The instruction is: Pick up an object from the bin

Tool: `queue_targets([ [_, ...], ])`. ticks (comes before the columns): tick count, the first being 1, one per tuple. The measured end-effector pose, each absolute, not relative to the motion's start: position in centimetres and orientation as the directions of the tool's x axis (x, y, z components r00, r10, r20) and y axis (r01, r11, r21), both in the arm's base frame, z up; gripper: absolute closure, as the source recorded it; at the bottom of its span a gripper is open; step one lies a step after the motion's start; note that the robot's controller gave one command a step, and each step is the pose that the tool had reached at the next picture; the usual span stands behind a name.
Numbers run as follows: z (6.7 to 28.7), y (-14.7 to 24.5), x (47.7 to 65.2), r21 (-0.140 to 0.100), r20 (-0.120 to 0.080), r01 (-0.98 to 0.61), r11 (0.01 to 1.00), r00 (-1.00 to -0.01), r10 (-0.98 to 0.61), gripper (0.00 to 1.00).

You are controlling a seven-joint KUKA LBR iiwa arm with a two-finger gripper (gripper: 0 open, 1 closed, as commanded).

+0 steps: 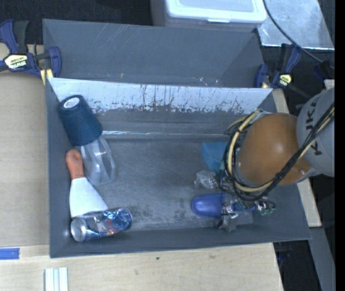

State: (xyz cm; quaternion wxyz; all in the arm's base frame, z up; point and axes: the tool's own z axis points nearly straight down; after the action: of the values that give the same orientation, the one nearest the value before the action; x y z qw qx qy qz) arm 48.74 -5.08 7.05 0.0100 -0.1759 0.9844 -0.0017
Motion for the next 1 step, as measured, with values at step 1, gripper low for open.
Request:
queue_targets([
  [1,7.07,-7.51,48.46,-0.003,-0.019,-0.135,0.991,-0.991,-0.135,1.00],
])
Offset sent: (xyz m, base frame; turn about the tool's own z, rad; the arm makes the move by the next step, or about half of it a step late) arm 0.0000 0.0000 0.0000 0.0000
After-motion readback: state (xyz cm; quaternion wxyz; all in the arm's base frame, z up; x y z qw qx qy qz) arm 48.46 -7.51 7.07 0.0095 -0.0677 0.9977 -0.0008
